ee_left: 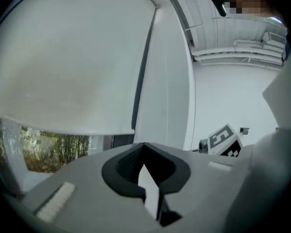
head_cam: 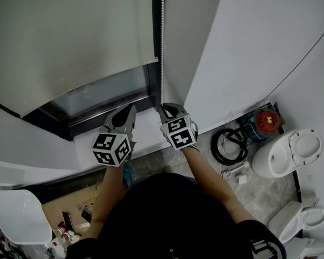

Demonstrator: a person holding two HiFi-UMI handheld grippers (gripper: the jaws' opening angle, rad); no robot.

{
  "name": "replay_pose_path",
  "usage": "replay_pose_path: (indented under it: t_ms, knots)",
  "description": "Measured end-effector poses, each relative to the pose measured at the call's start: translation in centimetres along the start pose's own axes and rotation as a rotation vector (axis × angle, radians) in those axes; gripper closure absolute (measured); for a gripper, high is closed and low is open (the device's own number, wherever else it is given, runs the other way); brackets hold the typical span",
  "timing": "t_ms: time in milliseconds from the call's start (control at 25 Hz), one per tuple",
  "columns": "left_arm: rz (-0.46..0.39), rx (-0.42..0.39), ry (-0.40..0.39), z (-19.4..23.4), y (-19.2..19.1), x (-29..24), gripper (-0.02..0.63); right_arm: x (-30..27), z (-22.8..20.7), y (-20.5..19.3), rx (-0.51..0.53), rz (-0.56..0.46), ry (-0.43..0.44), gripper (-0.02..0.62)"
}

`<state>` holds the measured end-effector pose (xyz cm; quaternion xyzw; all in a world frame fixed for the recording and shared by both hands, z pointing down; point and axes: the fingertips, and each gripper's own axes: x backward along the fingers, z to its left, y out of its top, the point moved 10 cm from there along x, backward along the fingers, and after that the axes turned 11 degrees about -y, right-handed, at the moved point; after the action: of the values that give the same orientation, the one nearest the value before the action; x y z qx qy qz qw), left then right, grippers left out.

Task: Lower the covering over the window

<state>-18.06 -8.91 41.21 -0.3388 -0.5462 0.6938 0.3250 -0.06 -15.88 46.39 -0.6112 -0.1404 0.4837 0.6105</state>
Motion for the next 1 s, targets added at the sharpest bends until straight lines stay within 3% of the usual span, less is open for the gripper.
replay_pose_path:
  t_ms: [160,280,640,800,1000]
  knots:
    - [-0.048,-0.075,-0.027,-1.9,3.4,-0.3,0.595,0.9,-0.3,-0.1,0.054,0.023,-0.054,0.581]
    - [-0.070,-0.141,-0.045,-3.1,5.0,-0.5,0.595,2.4,-0.9,0.5,0.007,-0.018,-0.096,0.578]
    - [-0.129,-0.236,-0.042,-4.9,8.4,-0.2,0.595,10.0,-3.5,7.7,-0.064,-0.293,-0.241,0.571]
    - [-0.176,-0.273,-0.004,-5.7,10.7,0.6,0.595,13.7,-4.7,10.8,-0.059,-0.411,-0.321,0.571]
    - [-0.221,-0.320,0.050,-6.2,13.0,1.8,0.595,17.1,-5.7,13.4,-0.079,-0.524,-0.344,0.577]
